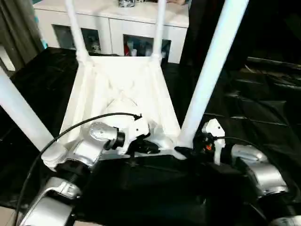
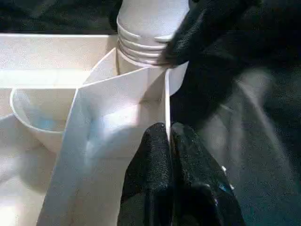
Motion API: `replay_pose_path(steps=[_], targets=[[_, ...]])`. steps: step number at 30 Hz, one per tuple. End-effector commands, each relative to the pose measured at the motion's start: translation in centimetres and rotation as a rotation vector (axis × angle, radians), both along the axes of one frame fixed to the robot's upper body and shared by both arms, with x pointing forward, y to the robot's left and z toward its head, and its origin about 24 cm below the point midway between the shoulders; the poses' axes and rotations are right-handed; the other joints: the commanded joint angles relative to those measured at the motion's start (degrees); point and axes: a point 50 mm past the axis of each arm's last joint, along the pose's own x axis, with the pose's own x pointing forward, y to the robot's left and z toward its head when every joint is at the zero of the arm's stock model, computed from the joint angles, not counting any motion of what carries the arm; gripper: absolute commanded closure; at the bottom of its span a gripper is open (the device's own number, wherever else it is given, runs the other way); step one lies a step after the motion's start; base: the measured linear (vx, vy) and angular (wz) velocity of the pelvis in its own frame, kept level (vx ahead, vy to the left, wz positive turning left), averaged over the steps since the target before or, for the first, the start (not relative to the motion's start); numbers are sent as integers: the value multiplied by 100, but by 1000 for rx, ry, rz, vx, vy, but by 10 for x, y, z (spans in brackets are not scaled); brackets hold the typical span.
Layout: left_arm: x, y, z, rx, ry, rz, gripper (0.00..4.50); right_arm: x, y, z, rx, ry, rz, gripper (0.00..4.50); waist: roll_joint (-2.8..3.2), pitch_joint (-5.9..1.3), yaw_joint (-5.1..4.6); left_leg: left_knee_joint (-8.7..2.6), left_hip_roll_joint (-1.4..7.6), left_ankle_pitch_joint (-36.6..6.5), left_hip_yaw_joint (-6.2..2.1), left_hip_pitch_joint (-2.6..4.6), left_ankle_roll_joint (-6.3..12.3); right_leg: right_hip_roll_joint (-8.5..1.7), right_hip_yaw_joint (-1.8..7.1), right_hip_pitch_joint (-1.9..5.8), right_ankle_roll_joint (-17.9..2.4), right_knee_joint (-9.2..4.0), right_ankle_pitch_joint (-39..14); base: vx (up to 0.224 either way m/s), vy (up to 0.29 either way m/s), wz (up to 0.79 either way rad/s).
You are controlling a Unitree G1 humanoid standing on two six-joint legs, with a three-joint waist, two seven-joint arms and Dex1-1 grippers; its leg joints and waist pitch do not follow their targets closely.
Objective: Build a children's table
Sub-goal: Rotate leg to tighten
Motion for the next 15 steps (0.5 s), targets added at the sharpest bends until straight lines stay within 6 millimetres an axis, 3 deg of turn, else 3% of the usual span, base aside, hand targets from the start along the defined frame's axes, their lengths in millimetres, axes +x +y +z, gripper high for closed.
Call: replay_pose_path(steps=[1, 2, 3, 6, 7, 8, 9, 11, 14, 15], targets=[[0, -28, -12, -5, 17, 97, 450, 6, 6, -15, -28, 51, -229, 175, -21, -217, -30, -426, 220, -1793, -117, 78, -89, -296, 165, 153, -1009, -411, -2088, 0, 0, 0], [0, -28, -12, -5, 17, 97, 450, 6, 6, -15, -28, 51, -229, 175, -33, -223, -33, -422, 209, -1872, -119, 104, -113, -291, 158, 141, -959, -436, -2228, 0, 0, 0], [3, -40, -13, -3, 10, 159, 450, 9, 10, -18, -8, 68, -343, 175, -8, -214, -52, -432, 195, -2000, -137, 96, -132, -303, 156, 141, -816, -478, -2566, 0, 0, 0], [5, -50, -13, -1, 0, 195, 450, 9, 18, -19, -8, 66, -386, 175, -25, -207, -59, -427, 190, -2184, -144, 129, -87, -290, 149, 95, -664, -544, -2838, 0, 0, 0], [5, -54, -14, 3, -6, 202, 450, 9, 21, -19, -10, 63, -395, 175, 37, -202, -59, -434, 187, -2207, -152, 129, -94, -290, 153, 89, -649, -552, -2855, 0, 0, 0], [4, -61, -15, 11, -13, 198, 450, 10, 30, -18, -3, 56, -393, 175, 48, -209, -63, -439, 186, -2225, -157, 124, -102, -283, 148, 93, -622, -561, -2809, 0, 0, 0], [2, -67, -15, 15, -19, 185, 450, 10, 39, -16, -4, 41, -374, 175, 18, -208, -69, -447, 186, -2257, -160, 112, -95, -275, 142, 99, -607, -561, -2782, 0, 0, 0], [1, -70, -15, 13, -23, 174, 450, 10, 45, -15, -11, 26, -355, 175, 49, -213, -66, -453, 183, -2285, -164, 111, -91, -276, 146, 96, -586, -565, -2758, 0, 0, 0], [2, -69, -14, 7, -26, 161, 450, 9, 50, -11, 28, 12, -320, 175, 50, -214, -73, -462, 185, -2347, -169, 96, -63, -269, 145, 104, -600, -560, -2679, 0, 0, 0], [2, -67, -13, 6, -22, 155, 450, 8, 50, -9, 61, 12, -302, 140, 51, -208, -70, -465, 185, -2390, -167, 101, -48, -269, 143, 97, -603, -566, -2707, 0, 0, 0]])
